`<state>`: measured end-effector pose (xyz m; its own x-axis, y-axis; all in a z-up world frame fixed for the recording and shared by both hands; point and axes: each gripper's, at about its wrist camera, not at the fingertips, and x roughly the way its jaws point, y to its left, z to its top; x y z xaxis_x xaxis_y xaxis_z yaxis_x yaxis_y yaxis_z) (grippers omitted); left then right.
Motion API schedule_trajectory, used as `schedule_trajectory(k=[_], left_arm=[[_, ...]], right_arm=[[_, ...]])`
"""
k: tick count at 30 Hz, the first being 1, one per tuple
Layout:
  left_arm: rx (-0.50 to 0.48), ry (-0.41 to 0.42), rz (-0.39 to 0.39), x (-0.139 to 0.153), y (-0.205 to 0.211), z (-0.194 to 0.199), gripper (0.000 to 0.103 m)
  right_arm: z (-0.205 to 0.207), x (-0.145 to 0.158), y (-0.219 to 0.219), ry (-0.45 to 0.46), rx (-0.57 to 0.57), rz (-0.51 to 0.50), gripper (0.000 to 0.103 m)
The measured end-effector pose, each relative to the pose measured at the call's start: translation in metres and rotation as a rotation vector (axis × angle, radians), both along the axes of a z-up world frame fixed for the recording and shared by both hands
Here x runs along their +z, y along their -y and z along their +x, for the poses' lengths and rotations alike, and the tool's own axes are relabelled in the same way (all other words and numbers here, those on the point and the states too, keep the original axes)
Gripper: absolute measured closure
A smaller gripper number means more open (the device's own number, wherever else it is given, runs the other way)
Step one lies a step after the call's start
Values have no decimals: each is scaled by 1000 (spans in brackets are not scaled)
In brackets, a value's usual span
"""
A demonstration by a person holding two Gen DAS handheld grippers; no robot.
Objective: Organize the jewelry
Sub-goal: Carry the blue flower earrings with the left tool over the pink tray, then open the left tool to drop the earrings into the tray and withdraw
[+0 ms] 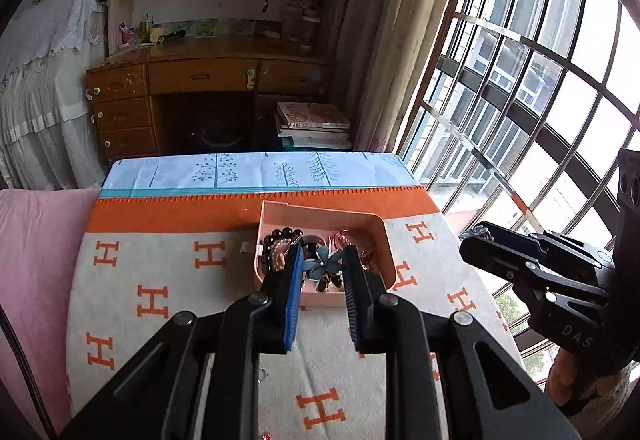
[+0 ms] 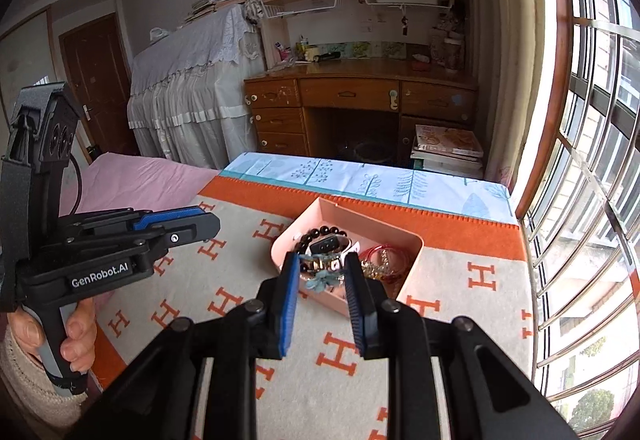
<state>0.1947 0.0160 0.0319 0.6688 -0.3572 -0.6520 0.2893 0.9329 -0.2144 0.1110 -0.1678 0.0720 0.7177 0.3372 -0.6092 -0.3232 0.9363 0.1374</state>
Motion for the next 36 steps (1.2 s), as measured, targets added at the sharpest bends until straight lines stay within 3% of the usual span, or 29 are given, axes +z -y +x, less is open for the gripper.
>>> schedule_trajectory(k=[3,6,10,16,26,33,36], left_arm=[[-27,-4,9,6,16,19,85],[-42,-48,4,-6,29,39,85],[-53,-118,5,-36,41,60,85],[-60,-222,15,-83,57,88,85],[-4,-276,-34,-123,65,138,84],[59,-299,-90,-139,52,146,32],[77,-283,-110,-136,45,143,30]], right_arm=[[18,10,12,3,-50,14,80],[40,4,19,-22,-78,15,80],[67,-25,25,-93,-121,1,80],[99,-71,34,-201,-148,59,80],[156,-125,37,-326,-192,152,80],[159,-138,44,-343,-200,204,80],[154,-137,46,-336,-192,212,80]])
